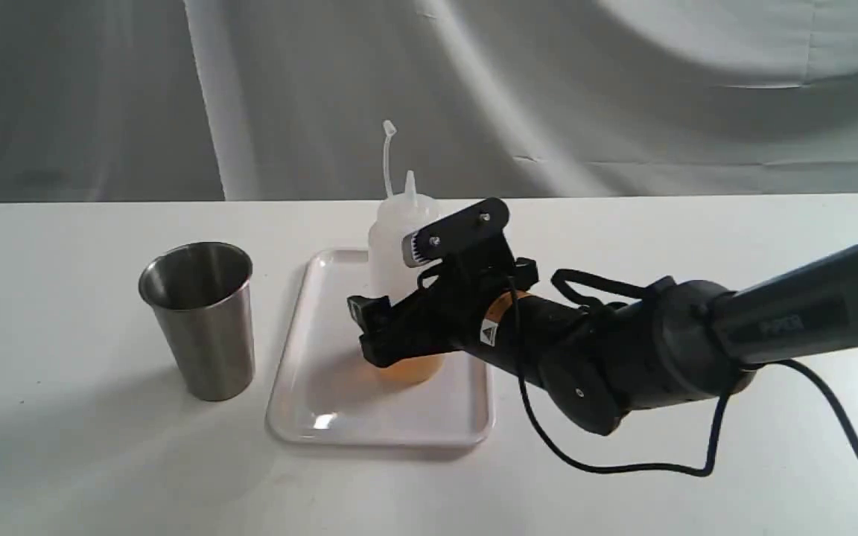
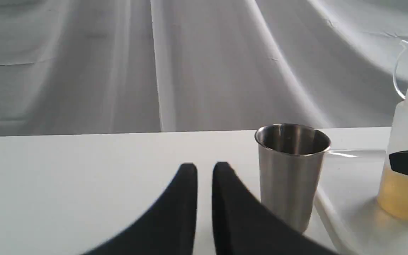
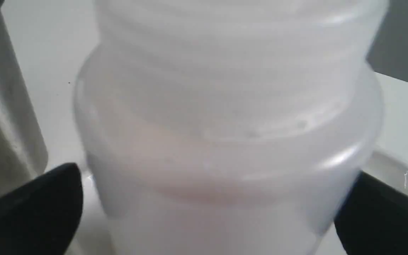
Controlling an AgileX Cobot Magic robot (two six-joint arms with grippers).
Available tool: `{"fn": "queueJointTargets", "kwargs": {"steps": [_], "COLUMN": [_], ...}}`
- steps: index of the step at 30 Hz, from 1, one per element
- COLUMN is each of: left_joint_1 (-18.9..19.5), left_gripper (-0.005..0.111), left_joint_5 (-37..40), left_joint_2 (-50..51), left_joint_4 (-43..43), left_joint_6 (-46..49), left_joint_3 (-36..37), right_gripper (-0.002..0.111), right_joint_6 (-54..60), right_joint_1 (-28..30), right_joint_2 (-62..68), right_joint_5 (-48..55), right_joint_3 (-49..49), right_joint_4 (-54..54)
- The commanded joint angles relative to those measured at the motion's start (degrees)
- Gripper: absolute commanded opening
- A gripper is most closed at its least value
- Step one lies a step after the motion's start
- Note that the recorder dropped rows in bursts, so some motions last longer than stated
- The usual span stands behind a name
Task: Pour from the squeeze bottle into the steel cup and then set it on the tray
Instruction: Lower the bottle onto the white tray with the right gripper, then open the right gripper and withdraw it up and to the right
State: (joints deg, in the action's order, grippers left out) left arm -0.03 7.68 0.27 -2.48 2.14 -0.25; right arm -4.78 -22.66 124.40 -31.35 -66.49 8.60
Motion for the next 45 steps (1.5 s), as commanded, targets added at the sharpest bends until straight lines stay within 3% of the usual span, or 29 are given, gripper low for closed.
{"fn": "queueJointTargets", "kwargs": {"steps": [1, 15, 30, 34, 45], "left_joint_1": [0.03, 0.03, 0.03, 0.03, 0.03], "left_gripper": [0.008, 0.008, 0.008, 0.008, 0.008], "left_joint_5": [-0.09, -0.09, -0.09, -0.09, -0.09], "left_joint_2": [-0.26, -0.26, -0.26, -0.26, -0.26], "left_joint_4": [-0.16, -0.16, -0.16, -0.16, -0.16], "left_joint_6": [-0.08, -0.26, -0.14, -0.14, -0.27], "left_joint_3": [0.25, 0.25, 0.25, 0.25, 0.25], "right_gripper": [0.098, 0.098, 0.094, 0.079, 0.005], "right_joint_6": [-0.17, 0.39, -2.61, -2.61, -2.88], "right_joint_1": [-0.17, -0.17, 3.11, 5.51, 10.08], "right_joint_2": [-0.69, -7.64, -26.13, -32.29, -48.63], "right_joint_5": [-0.88, -0.88, -0.75, -0.75, -0.52], "right_joint_3": [-0.33, -0.33, 4.70, 10.47, 25.76], "right_joint_4": [-0.46, -0.46, -0.07, 0.04, 0.45]}}
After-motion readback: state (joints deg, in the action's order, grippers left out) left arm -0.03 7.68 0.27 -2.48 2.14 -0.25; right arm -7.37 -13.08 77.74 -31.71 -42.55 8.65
